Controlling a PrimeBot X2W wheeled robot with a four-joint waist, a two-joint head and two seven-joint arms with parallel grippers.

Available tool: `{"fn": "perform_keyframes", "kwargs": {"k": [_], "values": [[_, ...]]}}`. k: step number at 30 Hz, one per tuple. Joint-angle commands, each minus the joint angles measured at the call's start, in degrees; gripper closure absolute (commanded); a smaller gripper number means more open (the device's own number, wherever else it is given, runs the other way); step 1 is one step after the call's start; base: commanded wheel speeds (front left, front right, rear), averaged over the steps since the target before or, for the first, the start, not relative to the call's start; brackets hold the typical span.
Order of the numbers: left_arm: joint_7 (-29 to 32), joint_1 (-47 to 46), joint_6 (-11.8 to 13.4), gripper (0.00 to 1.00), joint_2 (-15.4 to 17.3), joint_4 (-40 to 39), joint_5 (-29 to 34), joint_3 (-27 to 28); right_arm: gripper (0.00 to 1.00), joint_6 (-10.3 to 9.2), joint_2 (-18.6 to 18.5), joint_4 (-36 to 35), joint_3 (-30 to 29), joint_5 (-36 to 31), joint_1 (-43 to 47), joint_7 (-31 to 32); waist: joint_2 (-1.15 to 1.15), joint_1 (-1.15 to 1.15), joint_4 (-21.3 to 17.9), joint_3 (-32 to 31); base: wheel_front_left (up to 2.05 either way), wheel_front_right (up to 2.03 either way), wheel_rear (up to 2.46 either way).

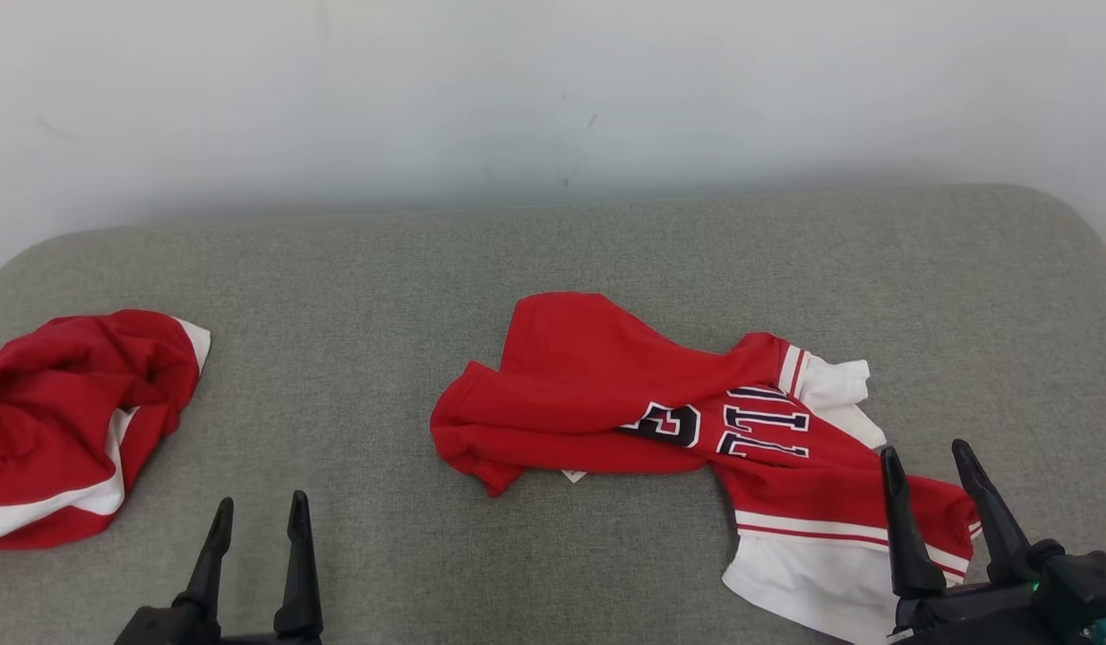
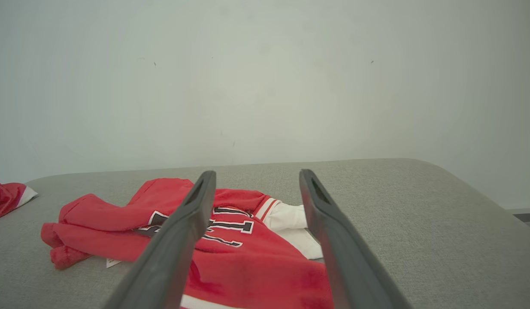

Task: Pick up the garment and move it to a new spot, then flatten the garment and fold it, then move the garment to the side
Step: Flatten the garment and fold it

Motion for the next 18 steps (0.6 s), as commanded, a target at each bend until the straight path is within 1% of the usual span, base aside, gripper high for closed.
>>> {"fn": "perform_keyframes", "kwargs": {"k": [1,4,8,14,18], "values": [[-0.19,-0.59,-0.03,0.00,-0.01,0.14,0.47,-0.32,0.00,-0.13,0.23,-0.29,0.04,-0.29,-0.23,-0.24,0.00,0.00,-0.09,0.28,0.00,0.00,0.00],[-0.19,-1.73,-0.01,0.00,0.00,0.96,0.74,-1.97,0.00,-0.13,0.28,-0.31,0.36,-0.22,-1.04,-0.25,0.00,0.00,-0.45,1.02,0.00,0.00,0.00],[-0.19,-4.59,-0.49,0.00,0.00,4.60,0.82,-5.96,0.00,-0.13,0.26,-0.01,1.29,-0.14,-2.13,-0.25,0.00,0.00,-1.58,2.47,0.00,0.00,0.00],[-0.19,-10.29,-0.72,0.00,0.05,12.65,0.35,-11.61,0.00,-0.13,0.63,0.58,2.40,-0.03,-4.21,-0.15,0.00,0.00,-4.37,5.10,0.00,0.00,0.00],[-0.19,-13.66,-0.89,0.00,0.05,18.24,0.16,-13.77,0.00,-0.13,1.03,0.74,2.54,-0.02,-5.15,-0.15,0.00,0.00,-6.40,6.71,0.00,0.00,0.00]]}}
